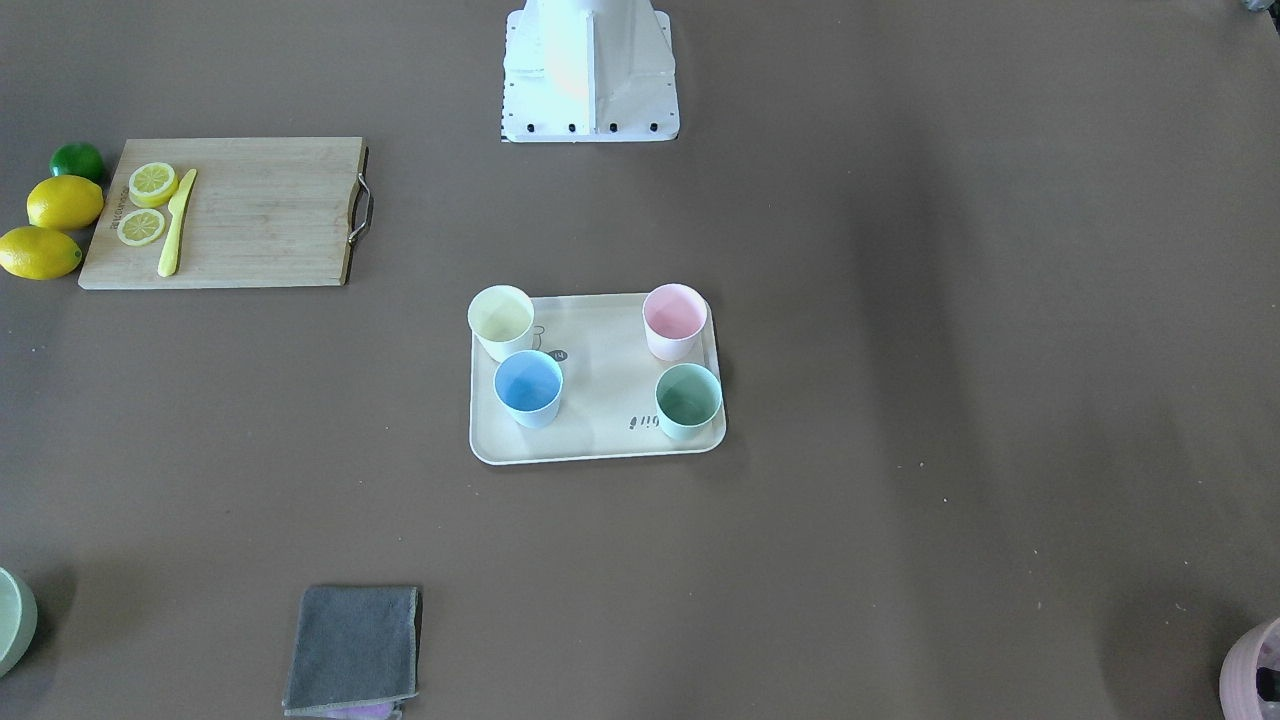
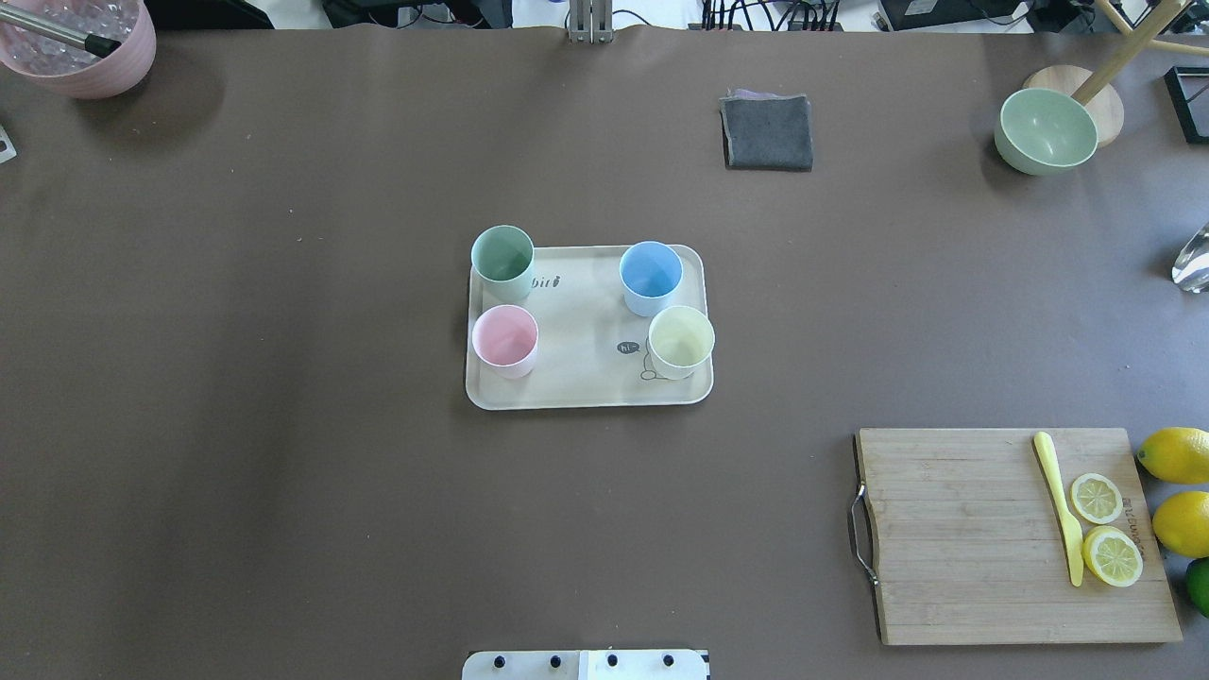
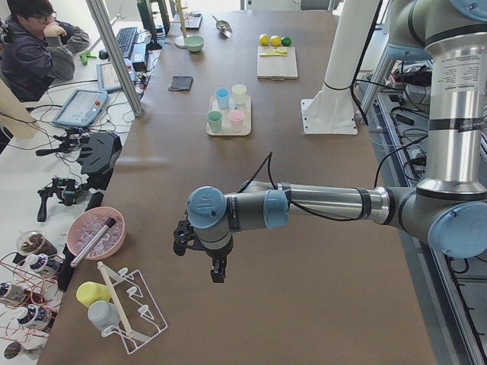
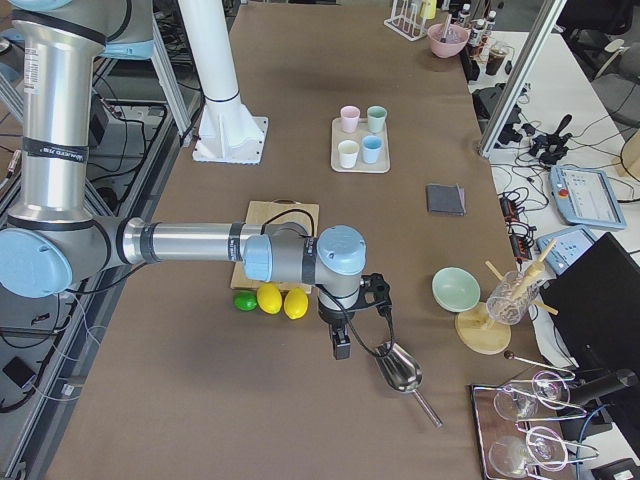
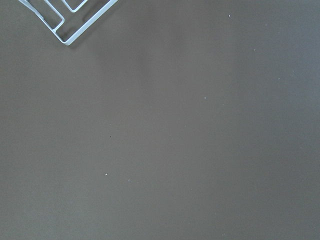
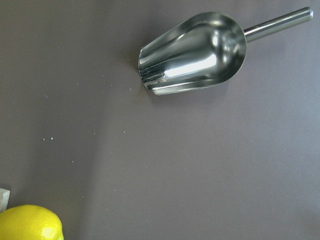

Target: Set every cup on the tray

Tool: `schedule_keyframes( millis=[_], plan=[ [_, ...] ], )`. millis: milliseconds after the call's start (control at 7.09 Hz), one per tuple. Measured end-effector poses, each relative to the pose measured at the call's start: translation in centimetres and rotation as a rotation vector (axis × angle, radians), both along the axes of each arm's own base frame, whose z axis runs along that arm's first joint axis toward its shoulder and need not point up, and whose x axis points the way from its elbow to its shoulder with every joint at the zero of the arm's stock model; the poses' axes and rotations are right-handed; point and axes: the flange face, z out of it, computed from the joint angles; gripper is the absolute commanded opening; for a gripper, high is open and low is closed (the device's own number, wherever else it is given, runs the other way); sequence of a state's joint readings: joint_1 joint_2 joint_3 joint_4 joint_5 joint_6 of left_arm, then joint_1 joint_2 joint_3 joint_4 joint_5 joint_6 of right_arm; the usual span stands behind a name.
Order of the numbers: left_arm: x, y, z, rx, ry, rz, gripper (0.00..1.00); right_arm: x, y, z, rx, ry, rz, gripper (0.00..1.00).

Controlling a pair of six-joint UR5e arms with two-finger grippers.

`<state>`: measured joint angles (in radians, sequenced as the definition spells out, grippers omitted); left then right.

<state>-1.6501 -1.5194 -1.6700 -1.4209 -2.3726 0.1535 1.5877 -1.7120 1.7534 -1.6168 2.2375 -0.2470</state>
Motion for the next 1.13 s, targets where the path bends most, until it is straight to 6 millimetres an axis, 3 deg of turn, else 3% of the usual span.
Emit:
schedule_keyframes(
  millis=[1129],
  plan=[
    [-0.07,-0.32,-0.3,0.019,-0.009,-0.025,0.98,0.0,0.22,0.21,-0.004,0.001,-0.001,1.0]
  ],
)
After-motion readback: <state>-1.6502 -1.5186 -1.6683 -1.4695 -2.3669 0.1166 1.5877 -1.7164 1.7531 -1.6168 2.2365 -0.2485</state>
